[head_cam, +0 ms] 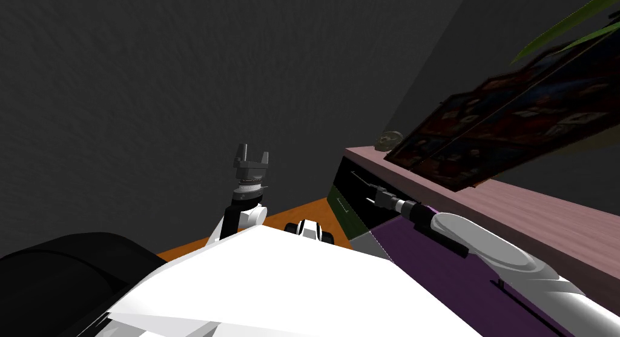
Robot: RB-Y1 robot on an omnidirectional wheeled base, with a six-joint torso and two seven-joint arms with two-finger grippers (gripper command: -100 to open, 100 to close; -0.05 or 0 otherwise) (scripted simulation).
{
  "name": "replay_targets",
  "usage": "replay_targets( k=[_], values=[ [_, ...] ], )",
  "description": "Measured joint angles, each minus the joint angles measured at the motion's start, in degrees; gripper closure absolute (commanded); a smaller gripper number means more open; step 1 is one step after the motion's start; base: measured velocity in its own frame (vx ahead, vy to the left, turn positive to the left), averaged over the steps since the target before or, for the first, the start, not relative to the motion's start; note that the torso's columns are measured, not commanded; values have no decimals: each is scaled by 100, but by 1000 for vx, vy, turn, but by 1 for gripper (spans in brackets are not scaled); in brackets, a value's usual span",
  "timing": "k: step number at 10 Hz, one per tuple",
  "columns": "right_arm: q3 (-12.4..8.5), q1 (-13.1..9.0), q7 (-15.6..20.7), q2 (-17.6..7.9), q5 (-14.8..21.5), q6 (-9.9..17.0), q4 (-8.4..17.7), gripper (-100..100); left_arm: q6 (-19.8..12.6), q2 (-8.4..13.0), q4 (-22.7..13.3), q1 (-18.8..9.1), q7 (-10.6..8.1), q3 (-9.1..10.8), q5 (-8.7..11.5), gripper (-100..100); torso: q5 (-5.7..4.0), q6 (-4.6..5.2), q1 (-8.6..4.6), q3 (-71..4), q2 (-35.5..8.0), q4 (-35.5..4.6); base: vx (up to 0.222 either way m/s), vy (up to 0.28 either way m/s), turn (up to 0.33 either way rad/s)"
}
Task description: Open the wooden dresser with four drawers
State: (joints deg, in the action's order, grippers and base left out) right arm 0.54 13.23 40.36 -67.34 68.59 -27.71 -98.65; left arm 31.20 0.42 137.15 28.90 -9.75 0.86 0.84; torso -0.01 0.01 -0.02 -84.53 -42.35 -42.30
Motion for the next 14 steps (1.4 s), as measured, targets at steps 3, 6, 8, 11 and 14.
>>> replay_targets(
  k=[3,6,8,11,14],
  values=[
    [95,-208,242,-331,302,13,328,-100,0,0,0,0,0,0,0,0,-1,0,-3,-4,7,2,62,47,20],
    [289,-255,166,-298,494,139,177,-100,0,1,0,1,0,1,0,0,0,-1,1,-18,29,8,101,10,-88],
    [176,-242,195,-328,399,96,242,100,0,0,-1,-3,0,0,0,0,-3,-1,1,25,-42,-4,-67,0,133],
    [120,-284,200,-347,389,130,211,100,0,-1,0,-2,0,-1,0,0,-10,22,2,6,-7,12,-54,150,-19],
    [136,-258,218,-327,393,130,200,100,0,-1,0,-2,0,-1,0,0,-18,30,-26,3,-3,19,-72,147,-16]
  ],
)
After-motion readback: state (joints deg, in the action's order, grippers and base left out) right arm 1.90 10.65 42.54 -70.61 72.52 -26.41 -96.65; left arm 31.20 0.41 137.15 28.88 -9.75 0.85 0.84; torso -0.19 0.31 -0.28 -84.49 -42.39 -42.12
